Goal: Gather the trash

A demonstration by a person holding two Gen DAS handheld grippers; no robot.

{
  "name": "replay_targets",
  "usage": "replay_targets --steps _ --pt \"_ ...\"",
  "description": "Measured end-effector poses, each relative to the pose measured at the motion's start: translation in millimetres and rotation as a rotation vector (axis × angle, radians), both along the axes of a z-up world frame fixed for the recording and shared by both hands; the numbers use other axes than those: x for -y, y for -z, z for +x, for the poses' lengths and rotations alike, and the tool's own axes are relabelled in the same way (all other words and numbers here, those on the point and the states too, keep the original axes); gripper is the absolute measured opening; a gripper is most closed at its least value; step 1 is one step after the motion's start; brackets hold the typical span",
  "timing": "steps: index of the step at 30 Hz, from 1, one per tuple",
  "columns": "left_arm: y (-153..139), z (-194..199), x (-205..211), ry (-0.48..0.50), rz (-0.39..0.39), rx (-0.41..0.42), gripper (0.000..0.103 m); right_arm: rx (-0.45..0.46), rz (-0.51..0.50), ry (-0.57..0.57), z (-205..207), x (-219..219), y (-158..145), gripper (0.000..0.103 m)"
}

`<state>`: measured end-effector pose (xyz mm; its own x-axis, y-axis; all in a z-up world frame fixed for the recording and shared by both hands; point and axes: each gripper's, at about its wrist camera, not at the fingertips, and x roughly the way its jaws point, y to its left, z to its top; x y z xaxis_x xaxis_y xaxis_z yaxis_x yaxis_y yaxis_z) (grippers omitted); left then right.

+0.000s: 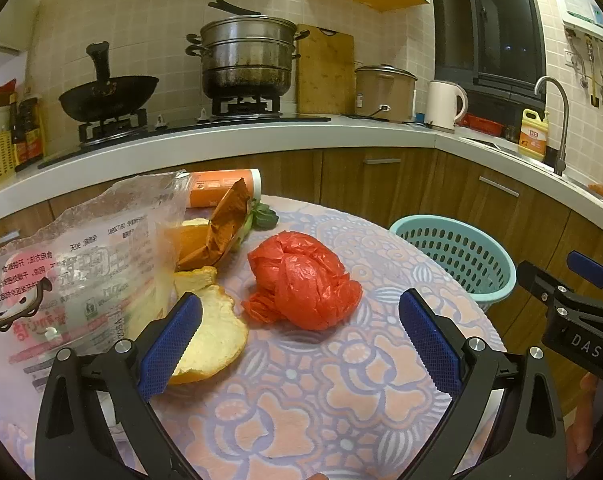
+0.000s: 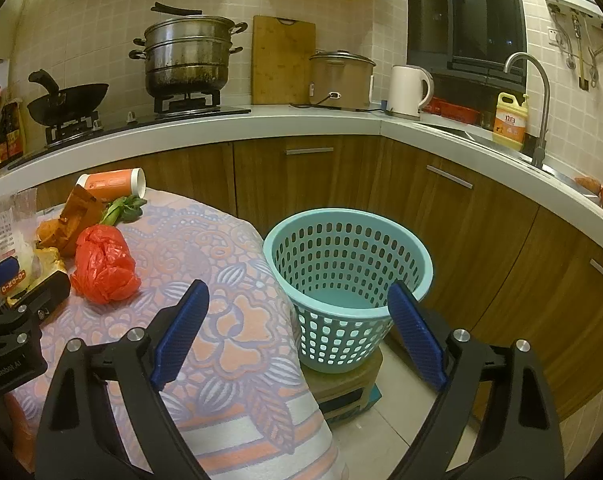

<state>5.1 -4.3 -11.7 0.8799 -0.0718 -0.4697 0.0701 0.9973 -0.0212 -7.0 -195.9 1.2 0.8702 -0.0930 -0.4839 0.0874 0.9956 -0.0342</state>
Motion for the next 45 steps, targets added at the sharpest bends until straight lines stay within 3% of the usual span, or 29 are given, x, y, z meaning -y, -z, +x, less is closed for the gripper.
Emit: replay_targets --steps 11,16,20,25,30,33,36,38,40,42,43,44,45 --pt "-4 -5 2 0.012 0.007 0.007 0.092 0.006 0.014 0.003 1 6 -6 0.084" --pt "-18 -41 1 0.067 -0.053 0.022 0.089 0.023 0.021 -0.018 6 11 -19 0.084" --pt "-37 -71 -8 0.014 -0.023 0.075 0.091 0.03 0.025 -0.06 13 4 -26 0.084" --pt "-62 -86 -42 -0.142 0.01 0.123 0.095 0.029 -0.005 -0.17 22 -21 -34 0.084" --pt "-65 -78 -85 -0.257 -0.016 0.081 0.095 -0.004 0.01 -0.317 37 -47 -39 0.084" --pt "-59 -66 -100 -0.228 -0.054 0.014 0.095 -0.05 0.035 -0.406 52 -62 -38 0.084" --pt "-49 -44 -98 -0.167 -0.045 -0.079 0.093 -0.093 0.038 -0.505 65 -80 -34 0.084" --pt "-43 -30 -96 -0.148 -0.047 -0.141 0.073 -0.123 0.033 -0.571 74 -91 -30 0.084" --pt "-37 -22 -94 -0.146 -0.037 -0.176 0.061 -0.147 0.028 -0.607 82 -102 -25 0.084" --pt "-32 -16 -88 -0.144 -0.007 -0.191 0.041 -0.179 0.048 -0.64 90 -110 -22 0.084" --pt "-29 -13 -86 -0.148 0.007 -0.204 0.023 -0.19 0.055 -0.65 94 -112 -19 0.084" --pt "-28 -12 -85 -0.152 0.009 -0.211 0.013 -0.198 0.053 -0.651 96 -115 -17 0.084" --pt "-27 -13 -87 -0.148 -0.004 -0.208 0.011 -0.21 0.04 -0.649 100 -120 -14 0.084"
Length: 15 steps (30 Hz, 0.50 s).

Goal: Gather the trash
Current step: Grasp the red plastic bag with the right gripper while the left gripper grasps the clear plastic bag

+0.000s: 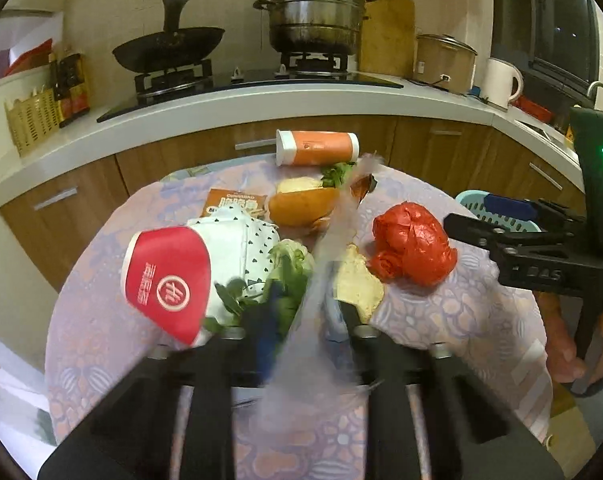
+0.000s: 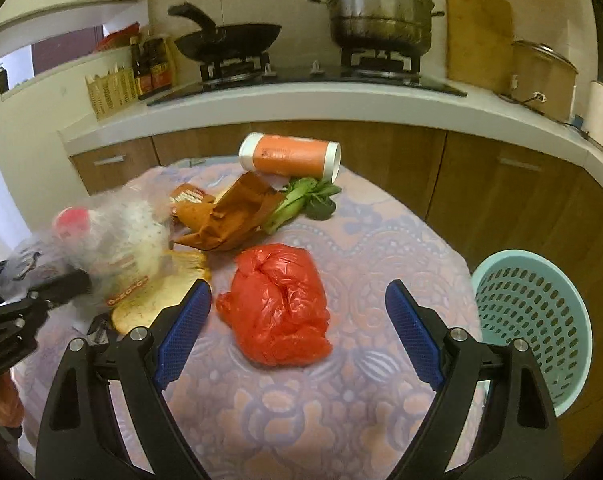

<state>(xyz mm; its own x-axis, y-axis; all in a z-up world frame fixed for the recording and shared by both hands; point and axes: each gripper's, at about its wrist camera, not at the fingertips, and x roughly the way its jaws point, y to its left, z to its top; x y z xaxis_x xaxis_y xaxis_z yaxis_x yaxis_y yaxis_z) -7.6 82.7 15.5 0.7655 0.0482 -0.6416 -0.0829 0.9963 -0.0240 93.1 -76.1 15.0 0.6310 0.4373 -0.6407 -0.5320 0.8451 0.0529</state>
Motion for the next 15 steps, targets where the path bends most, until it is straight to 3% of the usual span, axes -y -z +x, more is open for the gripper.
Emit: replay_targets --steps 6,12,13,14,15 --pt "-8 -12 -11 -0.019 -0.073 0.048 0.005 -0.058 -0.02 -0.024 16 -17 18 0.085" --pt "-22 -21 -4 -0.014 -0.082 0.087 0.005 -0.135 -0.039 0.0 34 -26 39 0.086" --pt "-24 -22 -4 -0.01 -0.086 0.094 0.005 -0.152 -0.034 0.0 36 -25 42 0.083" --pt "-28 -24 -3 -0.003 -0.091 0.105 0.005 -0.162 -0.025 -0.003 37 -25 43 0.067" --pt "-31 -25 -2 -0.003 -0.089 0.114 0.005 -0.178 -0.006 -0.018 37 -24 44 0.059"
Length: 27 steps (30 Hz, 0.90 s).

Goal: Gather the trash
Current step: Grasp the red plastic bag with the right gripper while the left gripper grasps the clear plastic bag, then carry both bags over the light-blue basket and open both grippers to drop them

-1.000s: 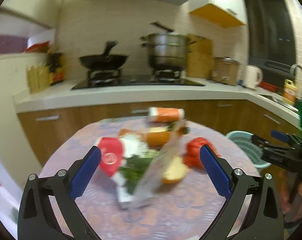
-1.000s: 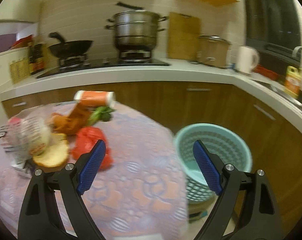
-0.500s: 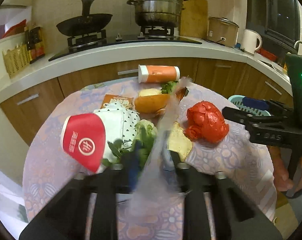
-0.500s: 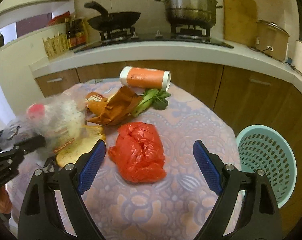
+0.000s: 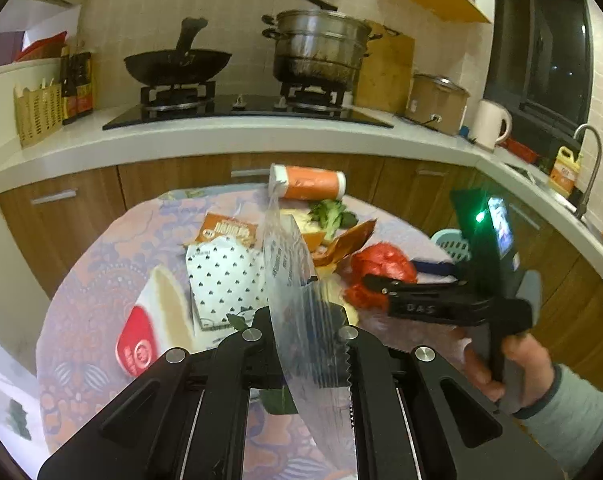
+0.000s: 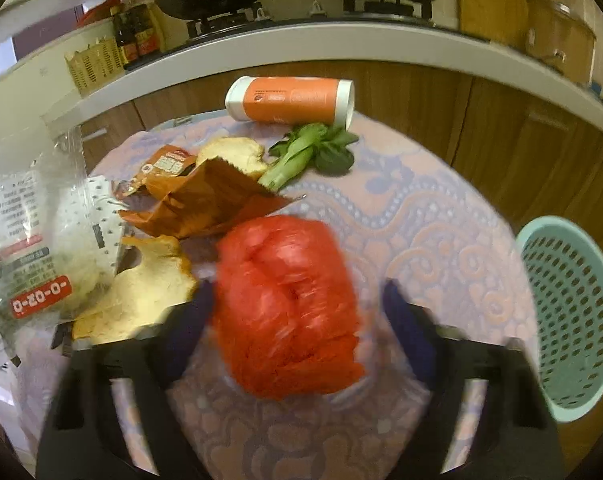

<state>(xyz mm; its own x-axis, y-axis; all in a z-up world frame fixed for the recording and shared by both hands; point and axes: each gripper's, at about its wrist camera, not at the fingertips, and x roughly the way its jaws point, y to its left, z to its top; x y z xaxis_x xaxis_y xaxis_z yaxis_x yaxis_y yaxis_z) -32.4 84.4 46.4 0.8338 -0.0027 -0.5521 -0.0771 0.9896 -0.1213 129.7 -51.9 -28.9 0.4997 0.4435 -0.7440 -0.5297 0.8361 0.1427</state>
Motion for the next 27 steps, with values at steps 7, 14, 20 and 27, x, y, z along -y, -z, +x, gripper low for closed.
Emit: replay_targets --steps 7,14,20,27 --pt "-18 2 8 0.007 -0.005 0.048 0.005 0.077 0.056 0.011 -25 27 -26 0.046" --pt "-40 30 65 0.123 0.034 0.08 0.005 0.148 0.137 0.124 -27 105 -59 0.045" --pt "-43 83 139 0.275 0.069 0.049 0.005 0.195 0.141 0.293 -9 183 -68 0.045" --pt "-7 160 224 0.427 0.063 -0.044 0.005 0.149 0.104 0.471 20 249 -41 0.045"
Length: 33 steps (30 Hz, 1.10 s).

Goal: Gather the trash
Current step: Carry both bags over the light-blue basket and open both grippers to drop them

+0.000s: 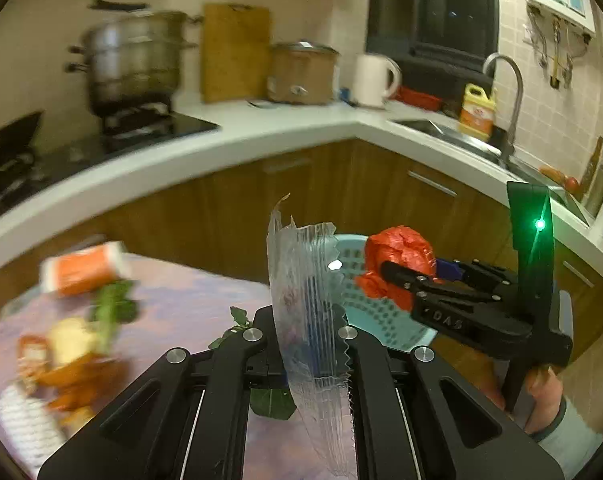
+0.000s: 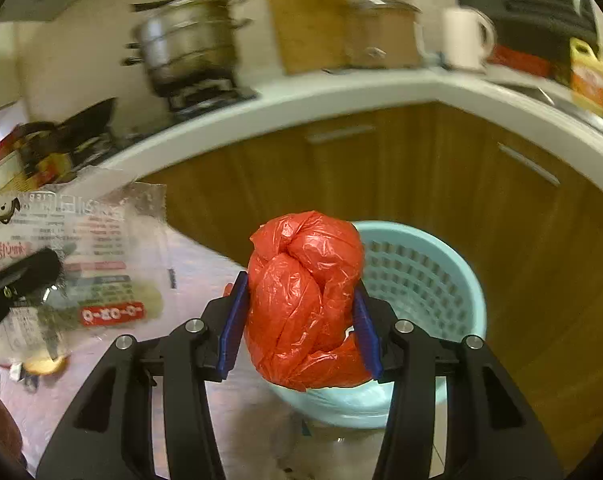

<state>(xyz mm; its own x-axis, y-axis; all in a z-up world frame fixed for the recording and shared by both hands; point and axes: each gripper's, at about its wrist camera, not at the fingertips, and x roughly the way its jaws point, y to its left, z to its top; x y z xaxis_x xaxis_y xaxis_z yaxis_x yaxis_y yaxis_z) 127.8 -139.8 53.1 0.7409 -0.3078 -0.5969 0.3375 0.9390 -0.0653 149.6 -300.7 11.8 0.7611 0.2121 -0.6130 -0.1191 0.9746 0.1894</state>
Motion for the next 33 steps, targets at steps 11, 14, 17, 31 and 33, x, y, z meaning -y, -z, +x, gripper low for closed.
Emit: replay_targets --steps 11,14,17,31,33 --pt "65 68 51 0.035 -0.029 -0.149 0.013 -0.208 -0.032 0.144 45 47 64 0.052" --pt "68 68 52 0.029 -0.016 -0.148 0.045 -0.236 -0.026 0.138 50 48 73 0.057" --pt "62 61 49 0.029 -0.008 -0.127 0.049 -0.24 -0.017 0.141 50 51 77 0.059" --pt "-6 -15 -20 -0.1 -0.062 0.056 0.073 -0.071 0.001 0.078 5 18 6 0.065" --pt "-18 -34 -41 -0.148 -0.06 0.092 0.074 -0.043 0.005 0.056 -3 6 -7 0.065"
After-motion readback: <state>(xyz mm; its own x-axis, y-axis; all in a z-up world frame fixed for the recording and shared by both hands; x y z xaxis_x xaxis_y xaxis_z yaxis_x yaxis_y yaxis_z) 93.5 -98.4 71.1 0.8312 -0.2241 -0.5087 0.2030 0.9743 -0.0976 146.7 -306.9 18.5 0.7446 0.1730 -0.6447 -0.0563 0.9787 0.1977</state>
